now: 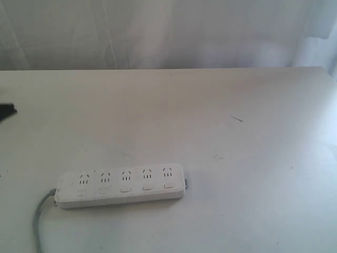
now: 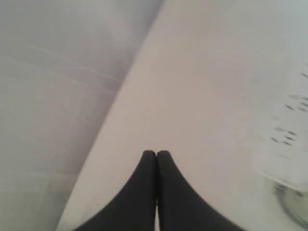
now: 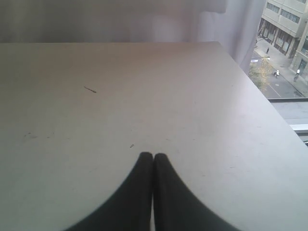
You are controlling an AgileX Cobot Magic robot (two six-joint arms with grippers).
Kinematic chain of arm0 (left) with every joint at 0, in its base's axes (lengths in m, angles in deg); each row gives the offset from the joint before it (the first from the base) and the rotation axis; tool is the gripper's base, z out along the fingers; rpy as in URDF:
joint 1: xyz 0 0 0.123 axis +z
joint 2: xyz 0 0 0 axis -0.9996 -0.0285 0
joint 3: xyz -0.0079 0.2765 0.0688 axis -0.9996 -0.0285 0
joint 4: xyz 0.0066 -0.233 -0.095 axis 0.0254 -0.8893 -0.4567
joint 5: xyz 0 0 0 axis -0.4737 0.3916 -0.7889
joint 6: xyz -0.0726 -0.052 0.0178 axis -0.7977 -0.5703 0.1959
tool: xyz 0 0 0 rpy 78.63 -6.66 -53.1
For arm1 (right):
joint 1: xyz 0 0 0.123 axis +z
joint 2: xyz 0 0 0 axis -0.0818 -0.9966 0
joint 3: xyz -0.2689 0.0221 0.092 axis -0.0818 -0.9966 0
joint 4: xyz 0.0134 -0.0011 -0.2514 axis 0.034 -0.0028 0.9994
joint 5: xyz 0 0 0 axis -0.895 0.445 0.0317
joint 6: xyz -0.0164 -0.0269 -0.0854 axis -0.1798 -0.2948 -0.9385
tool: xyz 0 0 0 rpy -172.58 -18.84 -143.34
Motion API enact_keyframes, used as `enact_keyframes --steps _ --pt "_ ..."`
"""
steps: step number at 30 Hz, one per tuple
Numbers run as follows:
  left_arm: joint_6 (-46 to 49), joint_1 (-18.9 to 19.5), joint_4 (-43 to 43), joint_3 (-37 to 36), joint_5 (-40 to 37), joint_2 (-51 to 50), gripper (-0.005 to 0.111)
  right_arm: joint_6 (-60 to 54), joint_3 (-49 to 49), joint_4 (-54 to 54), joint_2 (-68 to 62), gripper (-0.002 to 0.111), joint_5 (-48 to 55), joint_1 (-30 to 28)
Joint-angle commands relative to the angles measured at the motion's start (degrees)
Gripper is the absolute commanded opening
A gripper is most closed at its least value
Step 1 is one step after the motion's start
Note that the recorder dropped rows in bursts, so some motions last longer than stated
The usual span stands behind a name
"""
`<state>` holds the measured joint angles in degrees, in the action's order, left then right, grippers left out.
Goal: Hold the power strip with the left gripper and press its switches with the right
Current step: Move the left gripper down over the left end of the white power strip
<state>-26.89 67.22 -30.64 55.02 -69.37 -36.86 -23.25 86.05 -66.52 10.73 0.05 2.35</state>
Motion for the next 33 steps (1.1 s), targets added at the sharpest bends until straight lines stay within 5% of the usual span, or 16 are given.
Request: enact_keyframes --steps 1,4,8,18,29,31,33 --pt "20.27 -10.52 -17.73 0.83 -16.12 -0.6 0.0 -0.53 -0.13 0.16 0.31 0.0 -0.21 -0.51" --pt "27.95 -15.07 -27.79 3.54 -25.9 -2.34 0.0 -0.53 -0.13 0.16 0.31 0.0 -0.21 -0.51" --pt "28.45 -15.76 -33.47 8.04 -31.74 -5.74 0.0 -0.53 -0.13 0.16 0.31 0.0 -0.21 -0.51" --pt "27.79 -15.76 -33.7 20.69 -51.0 -22.51 0.0 -0.53 -0.13 0.16 0.31 0.0 -0.21 -0.51" --pt "25.01 -15.76 -28.22 24.36 -46.31 -28.3 0.0 -0.53 -0.13 0.16 0.31 0.0 -0.21 -0.51" --pt "24.34 -15.76 -27.13 24.36 -46.68 -28.3 0.01 -0.53 -0.13 0.16 0.31 0.0 -0.21 -0.51" --pt "24.34 -15.76 -25.93 24.36 -45.86 -28.41 0.041 -0.53 -0.13 0.16 0.31 0.0 -0.21 -0.51"
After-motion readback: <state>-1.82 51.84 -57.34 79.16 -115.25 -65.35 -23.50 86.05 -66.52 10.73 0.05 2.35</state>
